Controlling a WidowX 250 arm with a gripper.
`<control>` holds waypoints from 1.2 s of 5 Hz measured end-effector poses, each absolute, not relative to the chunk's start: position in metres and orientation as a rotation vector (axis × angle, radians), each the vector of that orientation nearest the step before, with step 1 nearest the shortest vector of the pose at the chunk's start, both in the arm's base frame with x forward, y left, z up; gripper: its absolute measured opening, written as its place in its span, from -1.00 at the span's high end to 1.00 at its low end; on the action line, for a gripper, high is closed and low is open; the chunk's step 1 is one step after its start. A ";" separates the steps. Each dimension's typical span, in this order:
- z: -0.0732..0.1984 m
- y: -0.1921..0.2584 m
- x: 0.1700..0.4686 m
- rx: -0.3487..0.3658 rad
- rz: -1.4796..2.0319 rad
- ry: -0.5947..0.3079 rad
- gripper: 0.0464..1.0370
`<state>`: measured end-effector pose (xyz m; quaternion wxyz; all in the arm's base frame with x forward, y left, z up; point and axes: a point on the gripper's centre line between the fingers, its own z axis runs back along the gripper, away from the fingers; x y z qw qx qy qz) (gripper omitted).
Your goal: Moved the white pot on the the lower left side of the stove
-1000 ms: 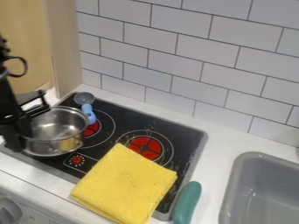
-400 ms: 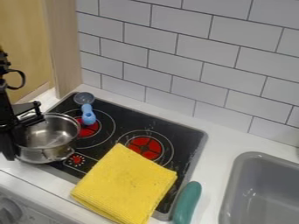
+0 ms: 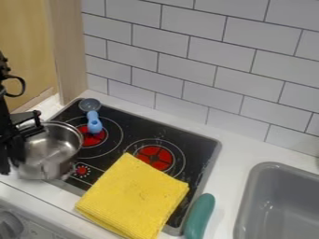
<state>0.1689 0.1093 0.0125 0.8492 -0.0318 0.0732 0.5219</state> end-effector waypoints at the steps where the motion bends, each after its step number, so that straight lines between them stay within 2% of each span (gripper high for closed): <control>1: 0.028 0.110 0.165 -0.046 1.115 0.146 0.02; 2: 0.041 0.108 0.163 -0.025 1.095 0.167 -0.57; 3: 0.060 0.103 0.173 0.004 1.022 0.148 -0.97; 4: 0.064 0.088 0.193 0.091 0.771 0.178 -0.94; 5: 0.063 0.067 0.207 0.110 0.525 0.152 -0.92; 6: 0.063 0.052 0.217 0.081 0.323 0.113 -0.92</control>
